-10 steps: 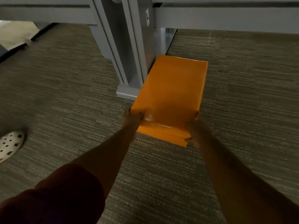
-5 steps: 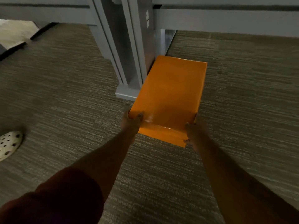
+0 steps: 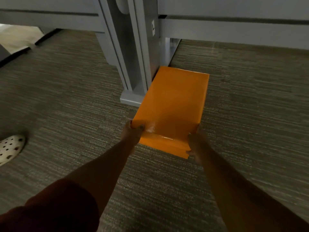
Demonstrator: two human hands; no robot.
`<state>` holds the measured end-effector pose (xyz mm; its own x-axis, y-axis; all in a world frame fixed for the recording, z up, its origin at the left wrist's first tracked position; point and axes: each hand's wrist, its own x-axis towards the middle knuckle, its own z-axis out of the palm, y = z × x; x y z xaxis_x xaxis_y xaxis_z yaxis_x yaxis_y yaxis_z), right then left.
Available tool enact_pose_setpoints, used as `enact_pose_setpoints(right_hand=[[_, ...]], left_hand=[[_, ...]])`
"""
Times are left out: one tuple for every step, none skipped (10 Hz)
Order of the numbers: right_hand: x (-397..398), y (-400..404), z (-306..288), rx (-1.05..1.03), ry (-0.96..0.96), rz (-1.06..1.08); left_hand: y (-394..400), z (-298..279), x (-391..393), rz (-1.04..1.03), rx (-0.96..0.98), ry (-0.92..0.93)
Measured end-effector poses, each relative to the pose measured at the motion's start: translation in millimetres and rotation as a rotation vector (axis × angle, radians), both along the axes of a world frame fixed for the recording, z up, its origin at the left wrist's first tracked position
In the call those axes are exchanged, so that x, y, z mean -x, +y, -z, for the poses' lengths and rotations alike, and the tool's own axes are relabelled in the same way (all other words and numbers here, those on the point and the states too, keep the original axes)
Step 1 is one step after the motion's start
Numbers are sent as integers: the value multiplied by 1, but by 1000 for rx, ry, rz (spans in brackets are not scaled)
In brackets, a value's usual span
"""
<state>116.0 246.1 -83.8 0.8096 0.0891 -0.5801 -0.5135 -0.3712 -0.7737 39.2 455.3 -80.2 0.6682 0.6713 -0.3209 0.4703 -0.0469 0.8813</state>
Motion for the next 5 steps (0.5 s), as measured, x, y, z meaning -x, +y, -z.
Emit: enact_pose_setpoints(right_hand=[[3, 0, -4, 3, 9, 12], [18, 0, -2, 166, -45, -35], [37, -1, -2, 282, -198, 22], [61, -6, -15, 471, -416, -127], [79, -6, -31, 569, -527, -345]], left_hand=[[-2, -7, 8, 40, 18, -9], [-2, -12, 31, 93, -28, 78], [-7, -18, 53, 80, -130, 136], [-17, -30, 69, 65, -214, 172], [-30, -47, 80, 120, -386, 141]])
